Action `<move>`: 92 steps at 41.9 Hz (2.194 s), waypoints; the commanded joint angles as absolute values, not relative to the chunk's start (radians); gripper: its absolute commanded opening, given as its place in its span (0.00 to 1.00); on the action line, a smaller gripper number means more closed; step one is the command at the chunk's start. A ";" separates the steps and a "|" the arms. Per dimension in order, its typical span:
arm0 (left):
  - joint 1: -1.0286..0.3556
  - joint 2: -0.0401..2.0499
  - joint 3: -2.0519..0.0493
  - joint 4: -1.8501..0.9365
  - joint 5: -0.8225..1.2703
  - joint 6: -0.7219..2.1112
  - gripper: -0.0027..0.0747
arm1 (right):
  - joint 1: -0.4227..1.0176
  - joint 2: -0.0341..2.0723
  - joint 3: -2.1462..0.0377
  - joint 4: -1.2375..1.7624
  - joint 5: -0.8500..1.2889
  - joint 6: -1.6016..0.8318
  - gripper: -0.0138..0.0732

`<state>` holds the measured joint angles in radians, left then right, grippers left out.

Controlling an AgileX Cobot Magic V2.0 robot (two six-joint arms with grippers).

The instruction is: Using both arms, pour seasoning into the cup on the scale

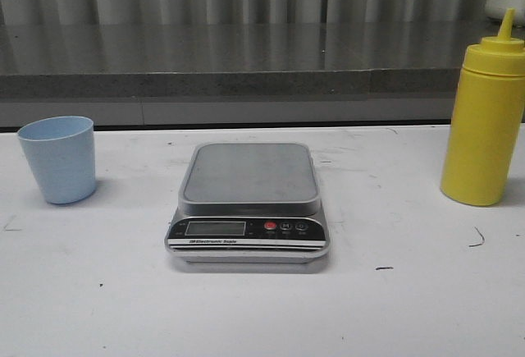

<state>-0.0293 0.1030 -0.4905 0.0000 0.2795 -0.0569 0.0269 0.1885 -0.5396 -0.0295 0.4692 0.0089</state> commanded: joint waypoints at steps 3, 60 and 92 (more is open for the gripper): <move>-0.028 0.250 -0.660 0.000 0.415 -0.059 0.01 | 0.021 0.332 -0.681 -0.044 0.523 0.000 0.08; -0.028 0.503 -0.685 0.005 0.502 -0.059 0.45 | 0.021 0.621 -0.703 -0.045 0.649 0.006 0.70; -0.157 0.744 -0.770 0.027 0.553 -0.059 0.77 | 0.021 0.621 -0.703 -0.045 0.649 0.006 0.70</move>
<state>-0.1456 0.6851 -0.7177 0.0220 0.5994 -0.0569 0.0269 0.6148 -0.6696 -0.0295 0.7126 0.0089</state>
